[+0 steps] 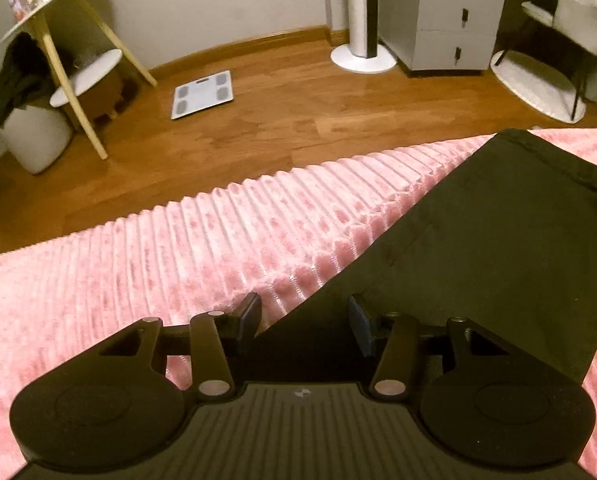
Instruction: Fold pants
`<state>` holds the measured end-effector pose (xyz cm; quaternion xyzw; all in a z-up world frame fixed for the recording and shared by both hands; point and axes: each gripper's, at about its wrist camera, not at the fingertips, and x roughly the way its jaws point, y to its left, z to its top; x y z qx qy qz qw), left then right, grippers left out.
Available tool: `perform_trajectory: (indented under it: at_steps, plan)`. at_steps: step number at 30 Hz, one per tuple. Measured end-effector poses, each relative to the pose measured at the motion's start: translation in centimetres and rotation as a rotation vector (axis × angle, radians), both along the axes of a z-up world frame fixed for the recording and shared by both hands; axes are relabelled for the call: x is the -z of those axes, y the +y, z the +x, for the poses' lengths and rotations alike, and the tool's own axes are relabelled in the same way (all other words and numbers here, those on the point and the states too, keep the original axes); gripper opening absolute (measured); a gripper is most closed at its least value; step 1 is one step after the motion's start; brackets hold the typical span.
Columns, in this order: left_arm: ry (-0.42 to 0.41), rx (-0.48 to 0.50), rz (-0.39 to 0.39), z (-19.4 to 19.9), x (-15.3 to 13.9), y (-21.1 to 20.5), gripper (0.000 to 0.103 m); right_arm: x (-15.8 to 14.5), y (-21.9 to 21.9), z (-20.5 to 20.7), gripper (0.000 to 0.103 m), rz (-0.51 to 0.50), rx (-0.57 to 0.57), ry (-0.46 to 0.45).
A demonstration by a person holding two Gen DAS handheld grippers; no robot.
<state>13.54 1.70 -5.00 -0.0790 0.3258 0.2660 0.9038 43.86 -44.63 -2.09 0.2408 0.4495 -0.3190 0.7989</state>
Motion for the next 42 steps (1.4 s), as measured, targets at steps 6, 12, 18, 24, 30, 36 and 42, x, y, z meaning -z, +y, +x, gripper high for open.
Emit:
perform_trajectory:
  at_steps: [6,12,18,24,30,36,42]
  plan:
    - [-0.010,0.000,-0.021,0.0,0.4,0.6,0.103,-0.8,0.2,-2.7,0.003,-0.040,-0.099,-0.054]
    - [-0.030,-0.006,-0.010,-0.2,0.5,0.6,0.103,-3.8,-0.4,-16.7,0.001,-0.029,-0.171,-0.324]
    - [-0.062,-0.019,-0.026,-0.6,0.4,0.6,0.103,3.6,4.1,-30.4,0.000,-0.070,-0.218,-0.219]
    - [-0.085,0.008,-0.049,-1.4,0.0,0.9,0.103,0.2,3.7,-33.7,0.035,-0.243,-0.183,-0.272]
    - [-0.074,0.089,-0.029,-2.6,-0.5,-0.1,0.103,-1.3,1.6,-31.6,0.065,-0.293,-0.209,-0.260]
    - [-0.033,0.214,-0.031,-3.6,-2.6,-1.0,0.103,0.2,1.3,-26.0,0.049,-0.382,-0.244,-0.083]
    - [-0.112,0.325,-0.082,-4.7,-6.7,0.1,0.103,-1.6,-4.0,-31.3,0.008,-0.118,-0.124,-0.372]
